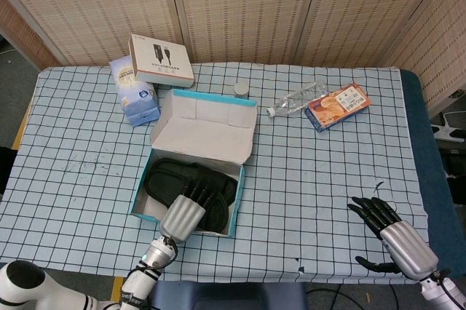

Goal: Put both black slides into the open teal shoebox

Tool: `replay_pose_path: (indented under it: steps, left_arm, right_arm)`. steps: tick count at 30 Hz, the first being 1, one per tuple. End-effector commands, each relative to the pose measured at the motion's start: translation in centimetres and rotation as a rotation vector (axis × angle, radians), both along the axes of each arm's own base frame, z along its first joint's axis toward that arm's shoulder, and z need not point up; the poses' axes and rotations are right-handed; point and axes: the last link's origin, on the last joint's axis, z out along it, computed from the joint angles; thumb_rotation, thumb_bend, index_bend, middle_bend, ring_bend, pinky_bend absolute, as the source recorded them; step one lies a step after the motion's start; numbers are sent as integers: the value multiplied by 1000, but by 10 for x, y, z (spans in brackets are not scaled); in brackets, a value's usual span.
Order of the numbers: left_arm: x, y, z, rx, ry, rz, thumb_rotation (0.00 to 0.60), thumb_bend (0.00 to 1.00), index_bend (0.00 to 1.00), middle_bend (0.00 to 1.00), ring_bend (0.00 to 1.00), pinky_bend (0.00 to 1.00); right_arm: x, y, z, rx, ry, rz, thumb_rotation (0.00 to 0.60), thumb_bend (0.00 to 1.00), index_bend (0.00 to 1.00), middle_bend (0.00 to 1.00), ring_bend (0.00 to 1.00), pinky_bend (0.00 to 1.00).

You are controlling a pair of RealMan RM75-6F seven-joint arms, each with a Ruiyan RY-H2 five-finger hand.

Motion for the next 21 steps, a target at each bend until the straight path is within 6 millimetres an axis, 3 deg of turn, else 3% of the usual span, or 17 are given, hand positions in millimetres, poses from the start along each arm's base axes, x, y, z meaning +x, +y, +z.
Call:
replay_pose_path:
  steps: [1, 7, 11, 21]
  left_arm:
    - [0, -5, 4, -45, -15, -1, 600, 502, 0, 0, 0, 150]
    - [4, -6, 13, -106, 36, 42, 586, 567, 0, 0, 0, 111]
    - [11, -3, 23, -122, 57, 101, 600, 459, 0, 0, 0, 93]
    - [16, 1, 37, -93, 6, 87, 600, 393, 0, 0, 0, 96]
  right_arm:
    - [0, 0, -1, 2, 1, 0, 528, 138, 0, 0, 0, 0]
    - [1, 0, -2, 5, 5, 1, 527, 139, 0, 0, 0, 0]
    - [1, 0, -3, 7, 7, 1, 527, 139, 0, 0, 0, 0]
    - [1, -2, -6, 15, 17, 3, 527, 138, 0, 0, 0, 0]
